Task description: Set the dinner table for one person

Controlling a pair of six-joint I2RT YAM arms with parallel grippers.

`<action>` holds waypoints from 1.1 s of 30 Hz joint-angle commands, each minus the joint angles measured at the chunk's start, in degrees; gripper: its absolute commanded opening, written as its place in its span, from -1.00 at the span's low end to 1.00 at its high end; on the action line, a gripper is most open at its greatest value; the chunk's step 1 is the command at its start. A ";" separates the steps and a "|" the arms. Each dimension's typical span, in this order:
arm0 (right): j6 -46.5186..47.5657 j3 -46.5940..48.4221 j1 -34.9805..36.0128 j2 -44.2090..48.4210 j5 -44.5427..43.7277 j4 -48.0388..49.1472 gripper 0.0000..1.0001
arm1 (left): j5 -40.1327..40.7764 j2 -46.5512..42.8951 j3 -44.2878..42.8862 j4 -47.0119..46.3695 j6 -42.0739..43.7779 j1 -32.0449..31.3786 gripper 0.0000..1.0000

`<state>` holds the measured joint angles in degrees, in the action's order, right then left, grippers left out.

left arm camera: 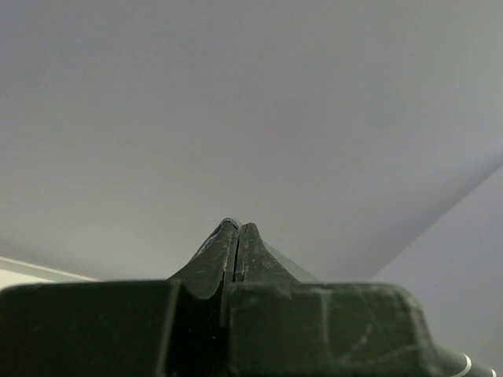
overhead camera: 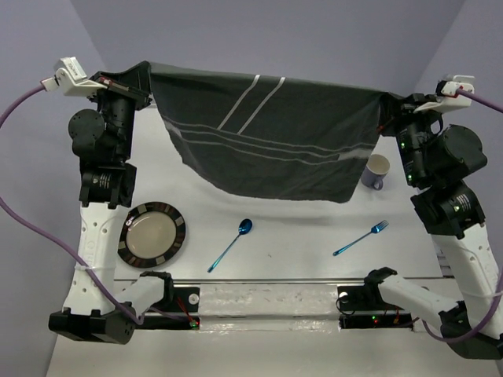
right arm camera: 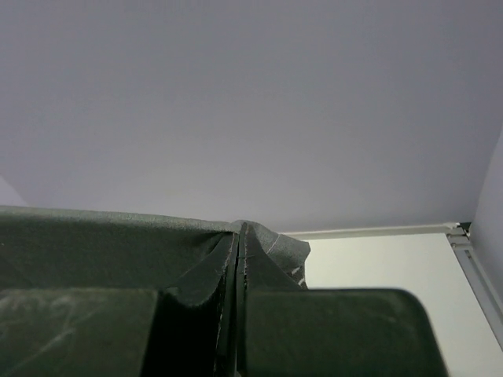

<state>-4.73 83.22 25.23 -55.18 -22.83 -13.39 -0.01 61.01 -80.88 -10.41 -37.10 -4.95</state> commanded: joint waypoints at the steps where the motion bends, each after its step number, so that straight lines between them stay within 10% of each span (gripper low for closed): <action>1: 2.09 2.21 -0.19 -2.91 -2.47 -0.24 -1.00 | 2.83 0.15 2.21 -5.40 -0.78 0.56 -1.00; 21: 14.93 32.37 -8.45 -33.60 2.44 4.51 -1.00 | -6.23 28.11 -25.83 6.02 1.33 3.63 -1.00; 33: -0.27 -28.50 -8.45 -19.87 2.87 24.26 -1.00 | -12.11 18.26 33.12 -27.50 -10.62 3.63 -1.00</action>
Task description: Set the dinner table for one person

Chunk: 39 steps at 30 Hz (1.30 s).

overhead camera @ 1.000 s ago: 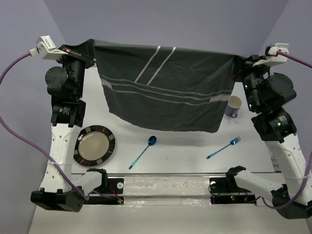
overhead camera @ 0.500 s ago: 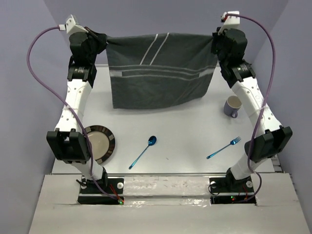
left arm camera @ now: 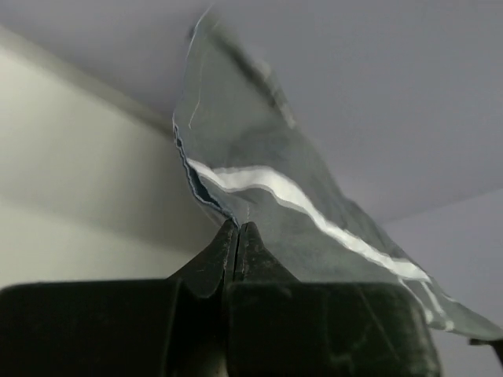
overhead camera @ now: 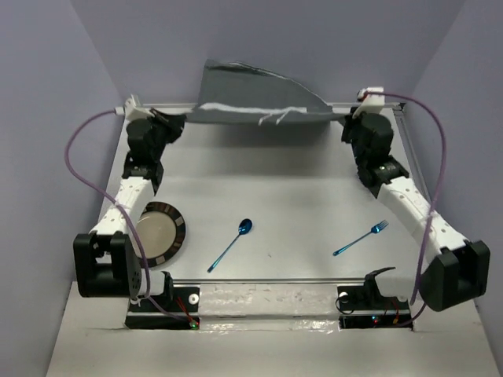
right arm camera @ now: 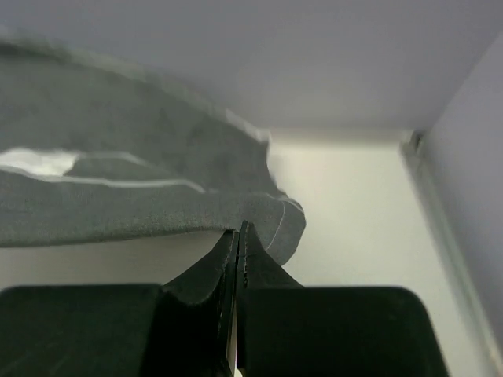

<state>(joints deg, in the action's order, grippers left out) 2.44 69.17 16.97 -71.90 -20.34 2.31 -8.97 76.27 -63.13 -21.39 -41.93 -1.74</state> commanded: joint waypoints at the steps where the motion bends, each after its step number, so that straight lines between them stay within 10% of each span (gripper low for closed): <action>1: -8.06 -16.67 -0.18 -3.16 0.82 9.55 -1.00 | -3.33 3.09 18.11 -16.58 -6.14 0.42 -1.00; 12: -17.46 -29.09 -0.18 -2.99 4.78 3.08 -1.00 | -2.28 3.62 44.14 -35.30 -7.82 0.33 -1.00; 39: -30.56 -29.44 -0.18 4.05 10.49 -17.60 -0.87 | -4.48 -22.56 62.87 -28.63 -5.88 0.60 -0.97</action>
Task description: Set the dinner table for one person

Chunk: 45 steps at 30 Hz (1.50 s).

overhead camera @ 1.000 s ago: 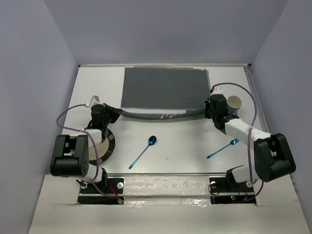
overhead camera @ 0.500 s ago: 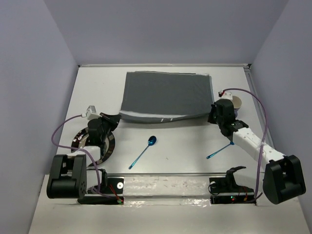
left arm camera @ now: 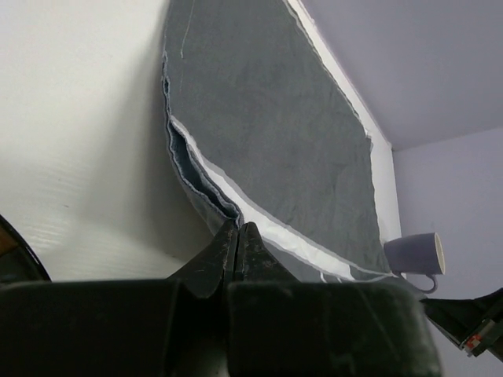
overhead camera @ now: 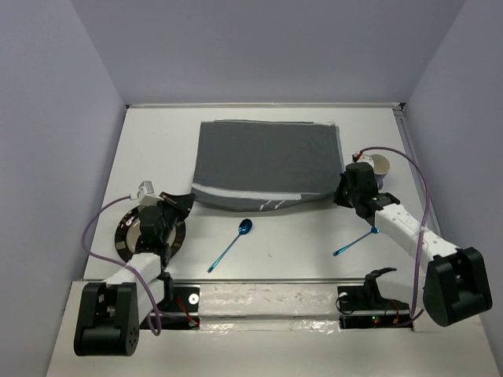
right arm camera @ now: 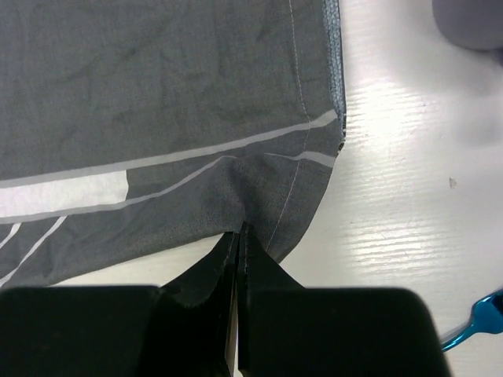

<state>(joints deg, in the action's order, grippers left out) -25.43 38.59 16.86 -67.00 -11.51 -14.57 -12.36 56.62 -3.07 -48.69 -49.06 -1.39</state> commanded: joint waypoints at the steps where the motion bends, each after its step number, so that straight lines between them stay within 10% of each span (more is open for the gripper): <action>1: -2.96 1.14 -0.08 -1.02 1.75 -0.64 -0.82 | -0.91 -3.35 3.85 -1.06 1.33 0.33 -0.92; 7: -3.75 0.17 -0.08 1.34 -0.26 -0.90 -0.28 | -2.40 -7.66 5.53 0.61 0.72 0.33 -0.31; 19: 1.17 6.23 -0.08 1.51 -2.82 -4.94 -0.20 | -4.43 -26.72 3.44 16.85 1.95 0.16 -0.38; 26: 0.91 7.38 -0.08 5.22 -0.88 -7.84 0.42 | -7.58 -26.92 -2.55 21.00 2.65 -0.02 -0.40; 37: -5.15 6.85 -0.08 -6.21 -3.17 -3.19 0.08 | -17.17 -23.05 -23.80 34.15 11.50 -1.16 -0.39; 41: -7.45 4.93 -0.08 -0.43 -1.26 1.27 -1.00 | -18.30 -21.82 -33.82 40.06 18.80 -2.57 -0.35; 45: -8.93 5.96 5.26 3.55 10.72 6.92 -1.00 | -18.40 -21.29 -45.43 42.79 24.44 -3.01 -0.28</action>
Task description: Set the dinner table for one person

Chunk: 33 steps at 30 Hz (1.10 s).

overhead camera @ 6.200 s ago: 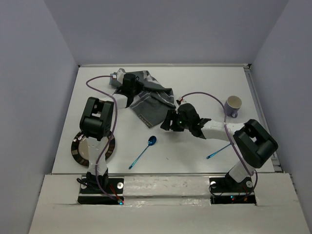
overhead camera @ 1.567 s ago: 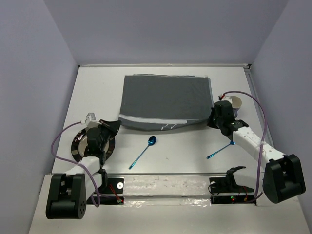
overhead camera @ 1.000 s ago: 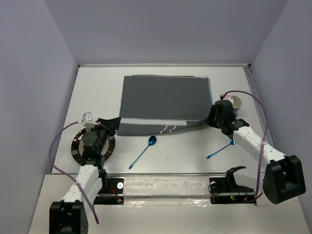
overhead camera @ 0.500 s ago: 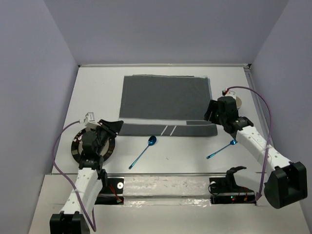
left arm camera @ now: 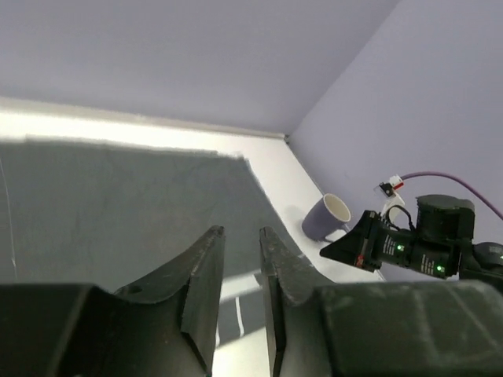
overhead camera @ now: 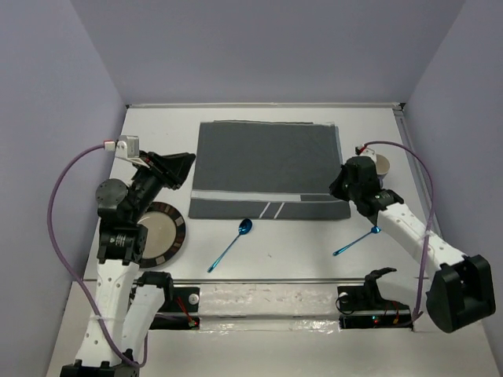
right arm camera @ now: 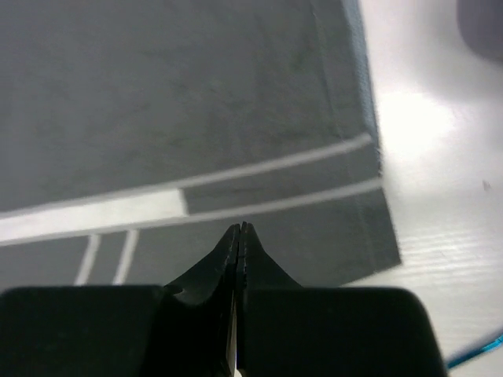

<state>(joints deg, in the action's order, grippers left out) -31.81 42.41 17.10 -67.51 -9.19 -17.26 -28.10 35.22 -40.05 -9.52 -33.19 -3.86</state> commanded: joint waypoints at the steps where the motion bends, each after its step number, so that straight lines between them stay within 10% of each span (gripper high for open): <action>1: -3.16 4.50 8.00 3.35 8.23 9.61 -0.94 | -2.14 0.20 -9.94 5.20 9.62 -0.71 -0.19; 6: -11.14 9.17 29.60 -9.53 7.07 22.73 -0.16 | 4.00 -1.64 -14.35 6.97 13.06 -2.90 0.11; 12: -18.63 18.13 42.82 -31.06 6.19 39.46 0.17 | 14.29 -5.16 -9.26 4.69 15.96 -6.42 0.62; 25: -31.90 38.96 48.64 -59.22 15.86 43.88 0.20 | 17.29 -7.10 -4.60 4.16 17.90 -9.24 0.75; 33: -36.64 44.50 48.64 -67.22 19.20 44.24 -0.20 | 16.50 -7.45 -4.42 4.16 18.07 -10.29 0.75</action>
<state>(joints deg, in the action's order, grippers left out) -64.97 83.31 65.36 -132.38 7.44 24.16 -11.73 28.34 -44.60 -3.03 -16.36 -13.56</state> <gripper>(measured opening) 0.460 0.877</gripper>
